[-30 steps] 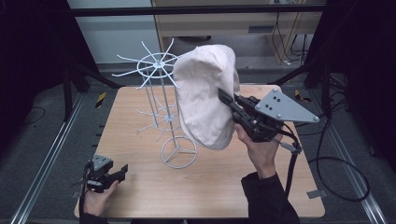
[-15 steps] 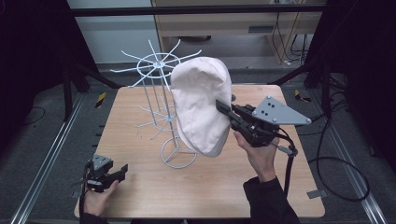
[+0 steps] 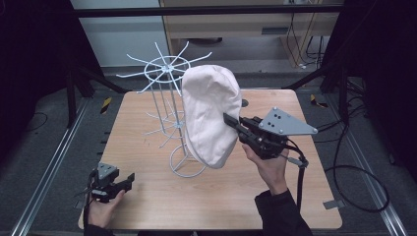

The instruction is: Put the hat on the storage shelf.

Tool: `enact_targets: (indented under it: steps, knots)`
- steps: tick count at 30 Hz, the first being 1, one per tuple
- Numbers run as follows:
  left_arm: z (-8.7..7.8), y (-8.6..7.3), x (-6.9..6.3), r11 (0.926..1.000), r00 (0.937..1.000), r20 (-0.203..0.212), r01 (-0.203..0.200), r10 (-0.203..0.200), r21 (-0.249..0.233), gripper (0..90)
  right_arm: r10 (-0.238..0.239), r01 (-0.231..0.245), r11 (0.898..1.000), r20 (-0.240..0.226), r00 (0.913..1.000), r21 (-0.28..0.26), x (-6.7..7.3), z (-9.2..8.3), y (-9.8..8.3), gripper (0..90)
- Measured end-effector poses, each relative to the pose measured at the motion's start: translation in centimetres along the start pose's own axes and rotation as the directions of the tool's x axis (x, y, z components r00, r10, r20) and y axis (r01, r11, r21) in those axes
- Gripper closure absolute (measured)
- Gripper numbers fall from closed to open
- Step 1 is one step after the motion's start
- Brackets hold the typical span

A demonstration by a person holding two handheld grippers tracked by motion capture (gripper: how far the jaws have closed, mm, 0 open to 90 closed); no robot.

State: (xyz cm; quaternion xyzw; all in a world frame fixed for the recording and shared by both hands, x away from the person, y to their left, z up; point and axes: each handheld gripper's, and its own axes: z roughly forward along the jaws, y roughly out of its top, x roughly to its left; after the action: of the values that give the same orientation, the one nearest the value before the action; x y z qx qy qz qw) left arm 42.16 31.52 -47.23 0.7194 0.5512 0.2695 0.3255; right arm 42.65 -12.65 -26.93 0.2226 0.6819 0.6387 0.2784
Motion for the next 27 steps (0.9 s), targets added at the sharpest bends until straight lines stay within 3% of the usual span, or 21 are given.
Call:
enact_targets:
  steps: [13,27]
  knots:
    - [-0.1,0.0,0.0,1.0,1.0,-0.001,-0.002,0.002,-0.002,38.7,0.014,-0.014,0.999,-0.002,0.9999,0.038,0.1,1.1,-1.3,86.1]
    - [-0.1,0.0,0.0,1.0,1.0,-0.001,-0.004,0.004,-0.001,38.6,0.031,-0.033,0.997,0.022,0.9993,0.075,0.3,2.0,-2.6,74.8]
